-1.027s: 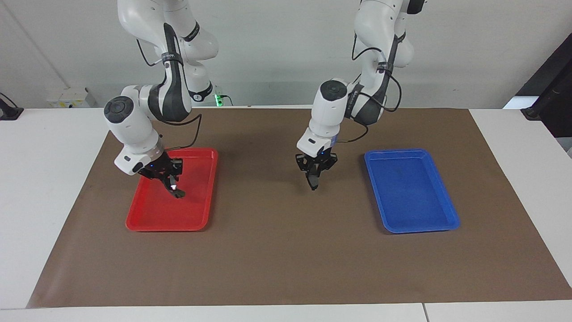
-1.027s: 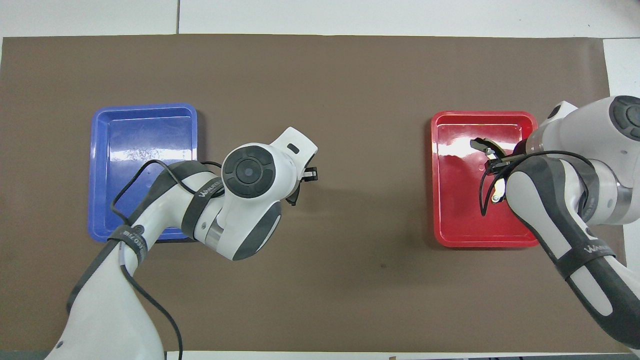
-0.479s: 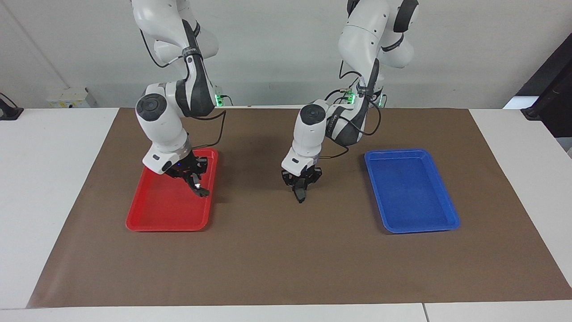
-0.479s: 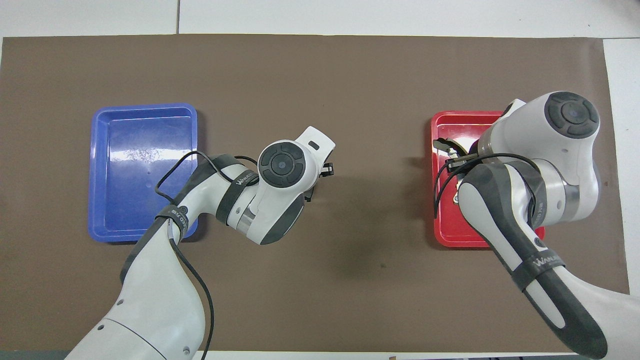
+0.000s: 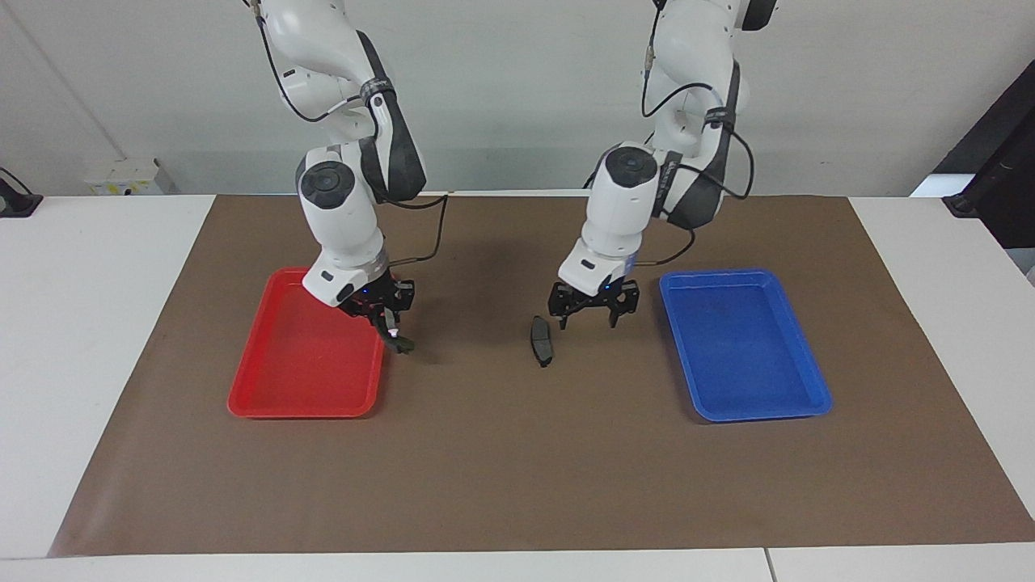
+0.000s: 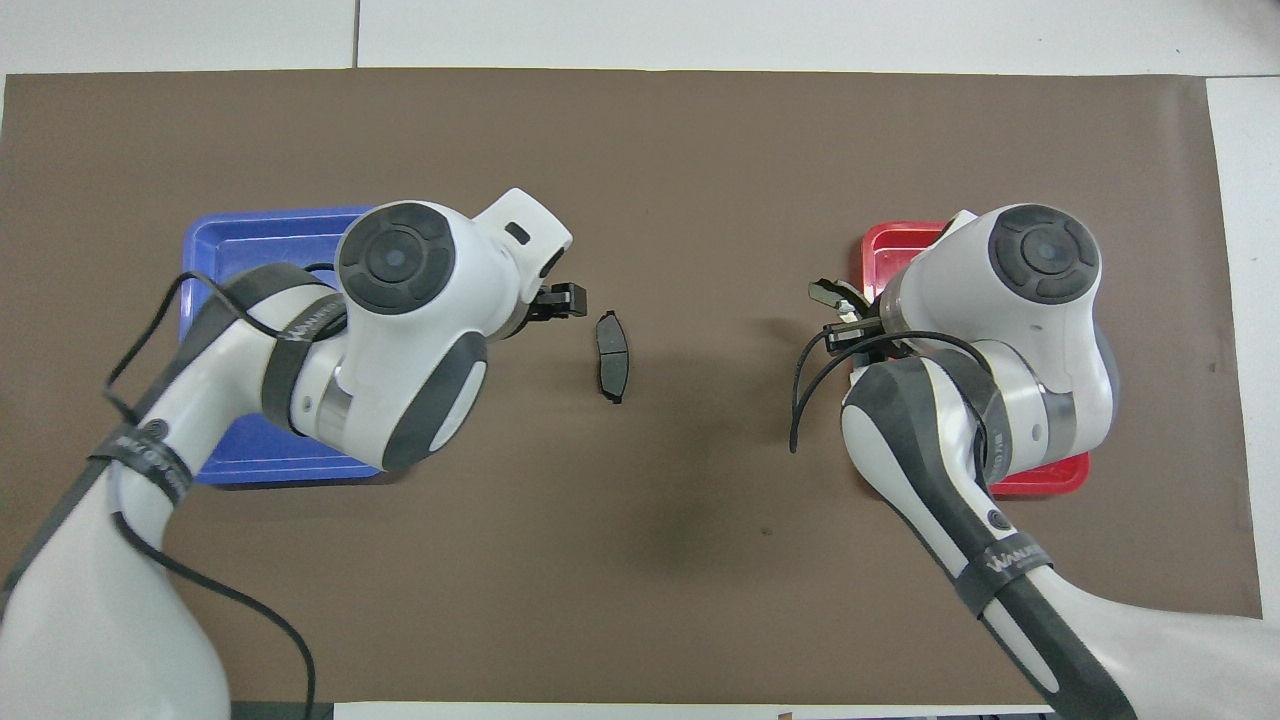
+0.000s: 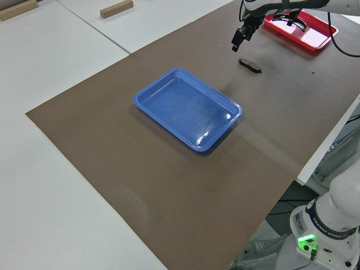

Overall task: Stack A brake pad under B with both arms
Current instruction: 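Drop the pad with the left gripper while the right gripper hovers above, then withdraw the left gripper while the right gripper lowers its pad over the other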

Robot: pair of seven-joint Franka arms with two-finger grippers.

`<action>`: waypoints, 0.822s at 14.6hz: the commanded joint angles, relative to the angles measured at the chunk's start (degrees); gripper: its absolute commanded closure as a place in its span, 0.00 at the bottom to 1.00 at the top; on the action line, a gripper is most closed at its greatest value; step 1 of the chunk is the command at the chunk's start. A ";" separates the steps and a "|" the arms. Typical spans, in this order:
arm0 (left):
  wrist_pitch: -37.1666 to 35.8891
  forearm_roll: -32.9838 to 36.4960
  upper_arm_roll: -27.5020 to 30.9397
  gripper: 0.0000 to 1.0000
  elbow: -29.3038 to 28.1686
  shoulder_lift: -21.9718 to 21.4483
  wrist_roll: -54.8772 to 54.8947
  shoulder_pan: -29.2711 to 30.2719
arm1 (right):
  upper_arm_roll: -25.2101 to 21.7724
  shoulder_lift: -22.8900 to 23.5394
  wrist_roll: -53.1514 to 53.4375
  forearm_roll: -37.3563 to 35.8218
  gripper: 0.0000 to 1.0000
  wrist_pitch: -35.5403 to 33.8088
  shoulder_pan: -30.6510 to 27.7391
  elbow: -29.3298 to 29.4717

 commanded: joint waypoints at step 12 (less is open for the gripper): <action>-34.84 0.53 -0.14 0.01 17.08 -9.82 31.85 25.37 | 0.50 16.65 25.34 3.26 1.00 4.58 15.27 16.72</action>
